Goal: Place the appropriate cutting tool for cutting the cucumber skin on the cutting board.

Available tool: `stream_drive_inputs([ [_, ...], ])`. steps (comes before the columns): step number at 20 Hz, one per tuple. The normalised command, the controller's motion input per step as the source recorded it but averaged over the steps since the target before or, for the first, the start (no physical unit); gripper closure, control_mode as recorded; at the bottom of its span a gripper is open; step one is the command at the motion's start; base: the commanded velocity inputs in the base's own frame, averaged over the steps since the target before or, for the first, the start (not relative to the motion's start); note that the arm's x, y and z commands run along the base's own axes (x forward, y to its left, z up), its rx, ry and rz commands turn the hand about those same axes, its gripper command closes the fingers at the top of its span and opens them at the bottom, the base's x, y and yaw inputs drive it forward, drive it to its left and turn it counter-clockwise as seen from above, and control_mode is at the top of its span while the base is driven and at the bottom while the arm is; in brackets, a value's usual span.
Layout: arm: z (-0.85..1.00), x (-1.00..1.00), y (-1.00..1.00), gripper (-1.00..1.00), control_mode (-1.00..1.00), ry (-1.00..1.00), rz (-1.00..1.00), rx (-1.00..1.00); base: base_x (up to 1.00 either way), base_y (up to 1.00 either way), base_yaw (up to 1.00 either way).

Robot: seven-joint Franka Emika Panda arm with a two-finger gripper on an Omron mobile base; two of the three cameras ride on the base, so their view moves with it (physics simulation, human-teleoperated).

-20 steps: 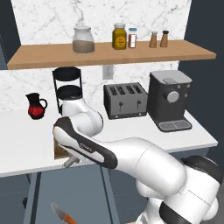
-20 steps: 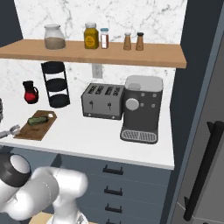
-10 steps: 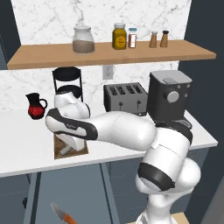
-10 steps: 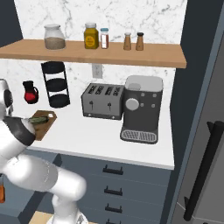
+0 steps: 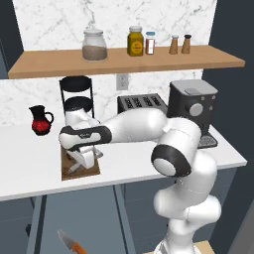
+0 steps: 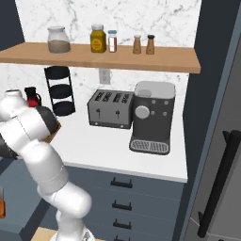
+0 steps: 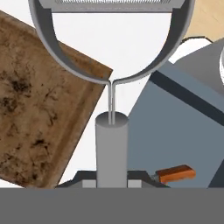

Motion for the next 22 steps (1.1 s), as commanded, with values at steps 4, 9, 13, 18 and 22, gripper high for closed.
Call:
stream_drive_inputs([
  [4,-0.45,0.39,0.0,1.0,-1.0,-0.06,-0.05,0.0,0.0,0.0,0.0],
  [9,-0.26,0.39,0.0,1.0,-1.0,-0.01,-0.06,0.0,0.0,0.0,0.0],
  [13,-0.11,0.3,0.0,1.0,-1.0,0.0,-0.04,0.0,0.0,0.0,0.0],
  [18,-0.27,0.19,0.0,-1.0,-1.0,0.0,-0.01,0.0,0.0,0.0,0.0],
  [22,-0.33,0.0,-0.08,-1.0,-1.0,0.0,0.0,0.0,0.0,0.0,0.0],
])
